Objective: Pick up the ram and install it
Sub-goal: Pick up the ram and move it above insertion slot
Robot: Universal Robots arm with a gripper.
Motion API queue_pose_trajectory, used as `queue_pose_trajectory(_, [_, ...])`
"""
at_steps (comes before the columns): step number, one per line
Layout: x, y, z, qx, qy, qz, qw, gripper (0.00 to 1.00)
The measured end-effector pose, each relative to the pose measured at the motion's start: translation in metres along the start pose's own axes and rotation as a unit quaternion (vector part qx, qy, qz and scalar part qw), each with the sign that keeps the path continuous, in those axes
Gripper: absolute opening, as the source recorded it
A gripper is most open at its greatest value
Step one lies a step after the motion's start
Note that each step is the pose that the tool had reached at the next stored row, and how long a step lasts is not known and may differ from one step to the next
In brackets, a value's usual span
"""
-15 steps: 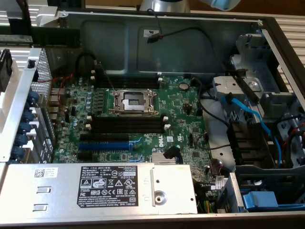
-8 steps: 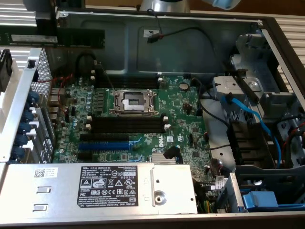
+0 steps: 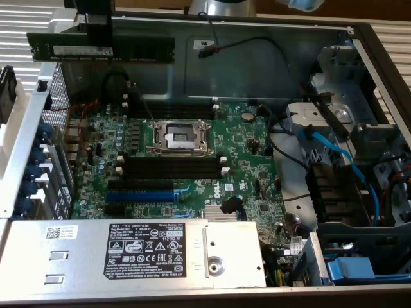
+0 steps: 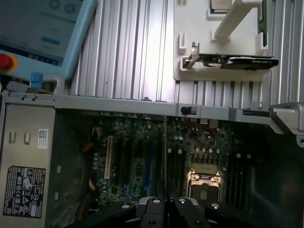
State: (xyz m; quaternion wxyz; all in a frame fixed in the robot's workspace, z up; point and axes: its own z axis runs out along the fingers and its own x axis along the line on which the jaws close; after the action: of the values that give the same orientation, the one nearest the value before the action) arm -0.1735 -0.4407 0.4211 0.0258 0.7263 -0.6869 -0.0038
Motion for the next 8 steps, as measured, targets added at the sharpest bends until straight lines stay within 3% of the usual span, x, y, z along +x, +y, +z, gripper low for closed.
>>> queue_pose_trajectory(5, [-0.004,-0.0142,-0.0007,0.0108,0.0006,0.0,0.9999,0.12])
queue_pose_trajectory(8, [-0.007,-0.0225,-0.0002,0.013,0.0007,0.0,0.9999,0.12])
